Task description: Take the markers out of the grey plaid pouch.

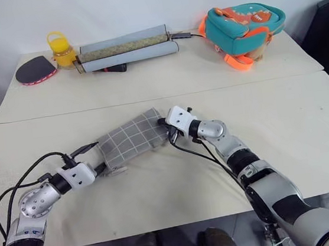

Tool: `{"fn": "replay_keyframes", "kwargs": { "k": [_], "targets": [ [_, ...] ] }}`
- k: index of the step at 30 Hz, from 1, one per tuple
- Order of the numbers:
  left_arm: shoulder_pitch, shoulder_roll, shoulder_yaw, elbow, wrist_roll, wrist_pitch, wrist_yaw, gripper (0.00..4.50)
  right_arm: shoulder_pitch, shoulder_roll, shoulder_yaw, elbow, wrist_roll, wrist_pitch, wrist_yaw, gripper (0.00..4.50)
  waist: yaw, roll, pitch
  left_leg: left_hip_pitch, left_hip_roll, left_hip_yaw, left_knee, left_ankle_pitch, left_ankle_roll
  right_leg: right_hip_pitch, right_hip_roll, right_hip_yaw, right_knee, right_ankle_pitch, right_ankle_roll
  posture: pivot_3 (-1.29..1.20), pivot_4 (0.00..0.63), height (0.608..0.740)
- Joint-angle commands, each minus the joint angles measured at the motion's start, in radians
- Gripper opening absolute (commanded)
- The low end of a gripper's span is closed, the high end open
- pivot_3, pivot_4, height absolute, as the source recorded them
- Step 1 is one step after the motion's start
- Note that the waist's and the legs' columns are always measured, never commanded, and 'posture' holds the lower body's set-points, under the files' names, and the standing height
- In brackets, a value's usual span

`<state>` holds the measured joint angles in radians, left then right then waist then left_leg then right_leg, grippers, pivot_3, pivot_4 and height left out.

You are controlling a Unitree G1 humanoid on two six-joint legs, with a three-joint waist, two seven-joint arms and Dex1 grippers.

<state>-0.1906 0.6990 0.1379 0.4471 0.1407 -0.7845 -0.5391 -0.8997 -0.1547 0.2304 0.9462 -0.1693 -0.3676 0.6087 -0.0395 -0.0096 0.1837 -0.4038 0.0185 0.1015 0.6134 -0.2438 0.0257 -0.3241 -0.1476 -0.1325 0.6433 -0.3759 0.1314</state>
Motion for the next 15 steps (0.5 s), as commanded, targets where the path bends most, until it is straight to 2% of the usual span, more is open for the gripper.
{"fn": "replay_keyframes", "kwargs": {
  "k": [1,3,12,15],
  "targets": [
    [-0.006,0.01,-0.032,0.039,-0.029,-0.021,-0.022,3.12,0.02,-0.01,-0.003,-0.018,0.005,0.004,0.016,0.0,-0.001,0.0,0.0,0.0,0.0,0.0,0.0,0.0,0.0,0.0,0.0,0.0,0.0,0.0,0.0,0.0,0.15,0.74],
    [-0.012,0.012,-0.038,0.049,-0.033,-0.025,-0.02,2.73,0.022,-0.013,-0.004,-0.022,0.006,0.004,0.021,0.0,-0.001,0.0,0.0,0.0,0.0,0.0,0.0,0.0,0.0,0.0,0.0,0.0,0.0,0.0,0.0,0.0,0.15,0.74],
    [0.001,0.015,-0.054,0.052,-0.058,-0.051,-0.02,0.03,0.034,-0.042,-0.019,-0.063,0.031,0.01,0.053,0.0,0.0,0.002,-0.001,0.0,-0.001,0.0,0.0,0.0,0.0,0.0,-0.001,0.0,0.0,0.0,0.0,0.0,0.15,0.74],
    [0.005,0.01,-0.057,0.035,-0.078,-0.041,-0.024,0.03,0.057,-0.056,-0.022,-0.134,0.058,0.009,0.095,0.0,-0.001,0.002,-0.001,0.0,-0.001,0.0,0.0,0.0,0.0,0.0,-0.001,0.0,0.0,0.0,0.0,0.0,0.15,0.74]
  ]
}}
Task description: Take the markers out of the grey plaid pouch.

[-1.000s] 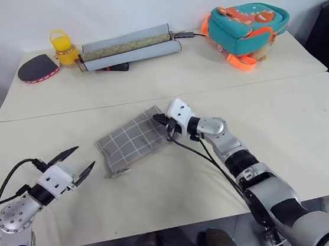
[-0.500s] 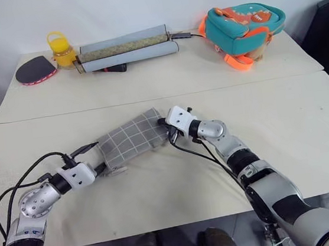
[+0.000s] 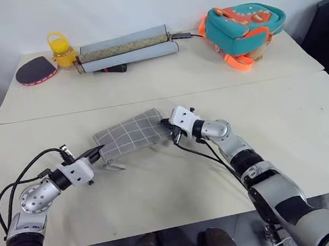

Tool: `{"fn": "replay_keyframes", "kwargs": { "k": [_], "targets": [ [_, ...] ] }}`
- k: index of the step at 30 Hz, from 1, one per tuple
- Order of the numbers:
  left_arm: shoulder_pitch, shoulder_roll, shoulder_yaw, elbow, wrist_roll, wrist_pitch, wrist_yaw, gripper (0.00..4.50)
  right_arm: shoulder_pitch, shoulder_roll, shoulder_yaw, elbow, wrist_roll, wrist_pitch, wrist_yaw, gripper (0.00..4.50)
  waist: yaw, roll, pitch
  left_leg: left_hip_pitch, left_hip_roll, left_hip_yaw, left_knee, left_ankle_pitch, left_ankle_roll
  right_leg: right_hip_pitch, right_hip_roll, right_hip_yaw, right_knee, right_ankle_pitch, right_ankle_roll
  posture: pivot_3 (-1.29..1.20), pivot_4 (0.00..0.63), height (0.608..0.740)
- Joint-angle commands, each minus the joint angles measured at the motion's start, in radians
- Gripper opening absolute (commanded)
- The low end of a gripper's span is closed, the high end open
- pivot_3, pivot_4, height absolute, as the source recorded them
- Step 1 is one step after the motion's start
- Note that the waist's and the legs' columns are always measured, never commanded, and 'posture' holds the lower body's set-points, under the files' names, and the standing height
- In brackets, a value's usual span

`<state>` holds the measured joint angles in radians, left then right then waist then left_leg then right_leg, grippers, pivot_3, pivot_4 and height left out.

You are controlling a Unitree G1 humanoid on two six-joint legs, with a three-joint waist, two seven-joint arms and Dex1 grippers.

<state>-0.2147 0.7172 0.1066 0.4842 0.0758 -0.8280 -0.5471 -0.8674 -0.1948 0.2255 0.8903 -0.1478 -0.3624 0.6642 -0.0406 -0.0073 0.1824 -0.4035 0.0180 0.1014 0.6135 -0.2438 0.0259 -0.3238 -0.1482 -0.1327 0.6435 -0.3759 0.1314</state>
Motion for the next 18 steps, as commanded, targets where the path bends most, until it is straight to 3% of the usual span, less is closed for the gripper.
{"fn": "replay_keyframes", "kwargs": {
  "k": [1,3,6,9,12,14,18],
  "targets": [
    [0.03,-0.009,-0.028,-0.008,-0.016,0.006,-0.016,0.03,0.032,-0.017,-0.023,-0.104,0.053,0.011,0.058,0.0,0.0,0.0,0.0,0.0,0.0,0.0,0.0,0.0,0.0,0.0,0.0,0.0,0.0,0.0,0.0,0.0,0.15,0.74],
    [0.027,-0.019,-0.027,-0.023,-0.022,0.022,-0.007,0.03,0.063,-0.022,-0.044,-0.202,0.132,0.079,0.14,0.0,0.001,0.0,0.0,0.0,0.0,0.0,0.0,0.0,0.0,0.0,0.0,0.0,0.0,0.0,0.0,0.0,0.15,0.74],
    [0.026,-0.046,-0.041,-0.075,-0.001,0.058,0.018,0.0,0.179,-0.075,-0.095,-0.531,0.349,0.337,0.287,0.61,0.011,0.0,0.0,-0.001,0.0,-0.001,0.0,0.0,0.0,0.0,0.0,0.0,-0.001,0.0,0.0,0.0,0.15,0.74],
    [0.019,-0.093,-0.06,-0.136,0.013,0.124,0.043,0.0,0.327,-0.191,-0.093,-0.893,0.553,0.676,0.385,1.67,0.028,0.001,-0.001,-0.002,-0.002,-0.006,0.0,-0.001,0.003,0.002,-0.001,0.002,-0.002,0.0,0.0,0.0,0.15,0.74],
    [0.002,-0.123,-0.092,-0.185,0.033,0.176,0.042,0.0,0.385,-0.274,-0.055,-1.043,0.625,0.889,0.401,2.75,0.035,0.0,-0.001,-0.002,-0.003,-0.006,0.001,-0.003,0.004,0.004,-0.001,0.002,-0.008,0.0,0.0,0.0,0.15,0.74],
    [-0.016,-0.148,-0.107,-0.219,0.042,0.229,0.05,0.0,0.421,-0.274,-0.042,-1.101,0.645,0.967,0.36,3.37,0.038,0.0,-0.001,-0.003,-0.003,-0.004,0.001,-0.003,0.004,0.004,-0.001,0.0,-0.011,0.0,0.0,0.0,0.15,0.74],
    [-0.044,-0.173,-0.132,-0.273,0.065,0.307,0.055,0.0,0.471,-0.181,0.038,-1.114,0.562,0.979,0.216,3.37,0.038,0.0,-0.002,-0.003,-0.002,-0.003,0.0,-0.001,0.003,0.003,-0.001,-0.001,-0.015,0.0,0.0,0.0,0.15,0.74]
  ]
}}
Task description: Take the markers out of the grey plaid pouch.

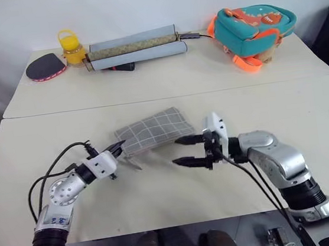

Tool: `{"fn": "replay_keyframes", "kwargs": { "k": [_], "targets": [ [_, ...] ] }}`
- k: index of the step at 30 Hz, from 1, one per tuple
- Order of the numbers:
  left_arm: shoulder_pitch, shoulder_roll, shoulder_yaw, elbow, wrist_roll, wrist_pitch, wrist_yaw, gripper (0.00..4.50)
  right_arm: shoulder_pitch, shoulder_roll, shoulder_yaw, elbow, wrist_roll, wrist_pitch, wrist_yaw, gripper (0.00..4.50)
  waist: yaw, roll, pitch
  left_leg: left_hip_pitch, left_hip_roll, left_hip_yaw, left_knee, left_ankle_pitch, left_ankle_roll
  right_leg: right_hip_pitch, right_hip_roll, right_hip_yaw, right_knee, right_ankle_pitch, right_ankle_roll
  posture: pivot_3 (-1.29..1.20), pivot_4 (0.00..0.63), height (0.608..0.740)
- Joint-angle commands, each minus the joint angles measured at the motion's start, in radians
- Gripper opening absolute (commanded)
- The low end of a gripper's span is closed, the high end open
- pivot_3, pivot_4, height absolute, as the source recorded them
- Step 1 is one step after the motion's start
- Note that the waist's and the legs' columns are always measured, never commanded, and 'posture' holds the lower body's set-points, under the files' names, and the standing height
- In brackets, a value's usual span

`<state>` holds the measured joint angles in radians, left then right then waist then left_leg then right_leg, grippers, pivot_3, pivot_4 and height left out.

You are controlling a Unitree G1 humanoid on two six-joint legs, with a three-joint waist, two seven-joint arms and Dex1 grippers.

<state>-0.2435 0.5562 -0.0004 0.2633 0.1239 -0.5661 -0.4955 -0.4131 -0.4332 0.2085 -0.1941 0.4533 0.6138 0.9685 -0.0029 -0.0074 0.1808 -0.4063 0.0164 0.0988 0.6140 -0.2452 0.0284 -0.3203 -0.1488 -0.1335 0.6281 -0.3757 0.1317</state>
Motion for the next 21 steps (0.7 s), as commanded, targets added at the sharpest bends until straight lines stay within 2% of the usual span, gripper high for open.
{"fn": "replay_keyframes", "kwargs": {
  "k": [1,4,8,10,13,17,20,21],
  "targets": [
    [-0.02,-0.016,-0.031,-0.062,0.024,0.059,0.007,0.0,0.023,0.093,0.067,-0.019,-0.055,0.0,-0.127,3.37,0.0,0.0,0.0,0.0,0.0,0.001,0.0,0.0,0.0,-0.001,0.0,0.0,0.0,0.0,0.0,0.0,0.15,0.74],
    [-0.031,-0.028,-0.045,-0.077,0.043,0.095,0.02,0.0,0.015,0.182,0.086,0.024,-0.083,0.012,-0.21,3.37,-0.001,0.0,0.0,0.0,0.0,0.002,0.0,0.001,-0.001,-0.002,0.001,0.0,0.001,0.0,0.0,0.0,0.15,0.74],
    [-0.034,-0.045,-0.057,-0.101,0.069,0.127,0.041,0.0,-0.012,0.232,0.121,0.061,-0.082,0.015,-0.195,3.37,0.0,0.0,0.0,0.0,0.0,0.003,-0.001,0.001,0.0,-0.001,0.001,0.001,0.003,0.0,0.0,0.0,0.15,0.74],
    [-0.03,-0.051,-0.062,-0.114,0.07,0.142,0.047,0.0,-0.034,0.238,0.144,0.108,-0.122,-0.046,-0.181,3.37,0.0,0.0,0.0,0.0,0.0,0.003,0.0,0.001,0.0,-0.001,0.001,0.001,0.003,0.0,0.0,0.0,0.15,0.74],
    [-0.023,-0.05,-0.065,-0.13,0.072,0.153,0.047,0.0,-0.066,0.263,0.131,0.169,-0.126,-0.073,-0.183,2.79,-0.001,0.0,0.0,0.0,0.0,0.003,0.0,0.001,0.0,-0.001,0.001,0.001,0.003,0.0,0.0,0.0,0.15,0.74],
    [-0.019,-0.043,-0.057,-0.144,0.065,0.169,0.046,0.0,-0.083,0.261,0.11,0.198,-0.123,-0.096,-0.166,1.36,-0.002,0.0,0.0,0.0,0.0,0.003,-0.001,0.001,0.0,-0.002,0.001,0.001,0.004,0.0,0.0,0.0,0.15,0.74],
    [-0.02,-0.04,-0.049,-0.147,0.06,0.178,0.048,0.0,-0.07,0.218,0.105,0.201,-0.135,-0.113,-0.14,0.25,-0.001,0.0,0.0,0.0,0.0,0.003,-0.001,0.001,0.0,-0.002,0.001,0.001,0.004,0.0,0.0,0.0,0.15,0.74],
    [-0.021,-0.038,-0.043,-0.149,0.055,0.182,0.048,0.0,-0.064,0.198,0.095,0.199,-0.138,-0.121,-0.133,0.05,-0.001,0.0,0.0,0.0,0.0,0.003,-0.001,0.001,0.0,-0.002,0.001,0.001,0.004,0.0,0.0,0.0,0.15,0.74]
  ]
}}
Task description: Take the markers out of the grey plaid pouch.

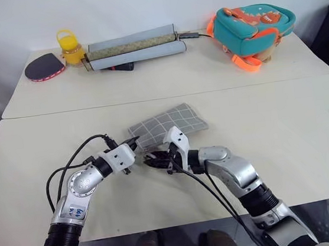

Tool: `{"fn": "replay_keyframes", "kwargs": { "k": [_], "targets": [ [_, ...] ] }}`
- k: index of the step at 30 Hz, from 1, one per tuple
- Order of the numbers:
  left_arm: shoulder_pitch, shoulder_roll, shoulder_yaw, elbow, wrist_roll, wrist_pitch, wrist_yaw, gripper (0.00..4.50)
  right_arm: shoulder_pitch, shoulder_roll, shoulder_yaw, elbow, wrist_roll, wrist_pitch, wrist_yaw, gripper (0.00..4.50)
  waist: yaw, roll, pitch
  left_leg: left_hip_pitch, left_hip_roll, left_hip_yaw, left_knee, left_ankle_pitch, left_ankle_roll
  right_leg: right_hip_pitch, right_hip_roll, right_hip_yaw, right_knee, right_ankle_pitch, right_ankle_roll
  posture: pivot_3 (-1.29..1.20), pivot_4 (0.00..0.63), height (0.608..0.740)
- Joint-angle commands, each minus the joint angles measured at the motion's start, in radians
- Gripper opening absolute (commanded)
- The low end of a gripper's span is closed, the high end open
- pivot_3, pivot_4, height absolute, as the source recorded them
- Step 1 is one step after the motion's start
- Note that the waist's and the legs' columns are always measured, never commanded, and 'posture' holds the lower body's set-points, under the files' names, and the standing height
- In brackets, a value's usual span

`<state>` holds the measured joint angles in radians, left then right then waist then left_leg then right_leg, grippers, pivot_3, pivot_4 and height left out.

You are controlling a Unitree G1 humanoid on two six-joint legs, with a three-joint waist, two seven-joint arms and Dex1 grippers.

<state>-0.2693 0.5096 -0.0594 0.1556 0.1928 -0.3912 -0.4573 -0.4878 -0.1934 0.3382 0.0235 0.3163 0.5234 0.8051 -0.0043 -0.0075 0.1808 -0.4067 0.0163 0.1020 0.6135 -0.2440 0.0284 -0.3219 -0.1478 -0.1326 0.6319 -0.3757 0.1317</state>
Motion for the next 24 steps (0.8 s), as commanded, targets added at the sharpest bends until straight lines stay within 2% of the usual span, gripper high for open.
{"fn": "replay_keyframes", "kwargs": {
  "k": [1,6,12,17,20,24],
  "targets": [
    [0.006,0.01,0.025,-0.044,-0.023,0.011,0.01,0.0,0.014,-0.062,-0.046,-0.02,-0.003,-0.04,0.037,0.05,0.001,0.0,0.0,0.0,0.0,0.0,0.0,0.0,0.0,0.0,0.0,0.0,0.0,0.0,0.0,0.0,0.15,0.74],
    [0.03,0.046,0.063,-0.05,-0.123,0.016,-0.054,0.0,-0.003,-0.203,-0.154,0.014,0.017,-0.066,0.097,0.05,0.0,0.0,0.0,0.0,0.0,0.0,0.0,0.0,0.0,0.0,0.0,0.0,-0.001,0.0,0.0,0.0,0.15,0.74],
    [0.044,0.071,0.11,-0.042,-0.237,0.042,-0.115,0.0,-0.071,-0.379,-0.249,0.2,-0.015,-0.197,0.206,0.05,0.0,0.0,0.0,0.0,0.001,0.001,0.0,0.0,0.0,0.001,0.0,0.0,-0.004,0.0,0.0,0.0,0.15,0.74],
    [0.035,0.067,0.118,-0.033,-0.261,0.046,-0.132,0.0,-0.101,-0.387,-0.254,0.251,-0.021,-0.253,0.246,0.05,-0.001,0.0,0.0,0.0,0.001,0.003,0.0,0.0,0.0,0.001,0.0,0.0,-0.004,0.0,0.0,0.0,0.15,0.74],
    [0.033,0.058,0.119,-0.034,-0.276,0.058,-0.136,0.0,-0.099,-0.382,-0.249,0.231,-0.003,-0.225,0.279,0.05,0.0,0.0,0.0,0.0,0.001,0.003,0.0,0.0,0.0,0.001,0.0,0.0,-0.004,0.0,0.0,0.0,0.15,0.74],
    [0.037,0.053,0.124,-0.034,-0.296,0.076,-0.139,0.0,-0.086,-0.407,-0.265,0.173,0.021,-0.183,0.314,0.98,0.001,0.0,0.0,0.0,0.001,0.003,0.0,0.0,0.001,0.001,0.0,0.0,-0.004,0.0,0.0,0.0,0.15,0.74]
  ]
}}
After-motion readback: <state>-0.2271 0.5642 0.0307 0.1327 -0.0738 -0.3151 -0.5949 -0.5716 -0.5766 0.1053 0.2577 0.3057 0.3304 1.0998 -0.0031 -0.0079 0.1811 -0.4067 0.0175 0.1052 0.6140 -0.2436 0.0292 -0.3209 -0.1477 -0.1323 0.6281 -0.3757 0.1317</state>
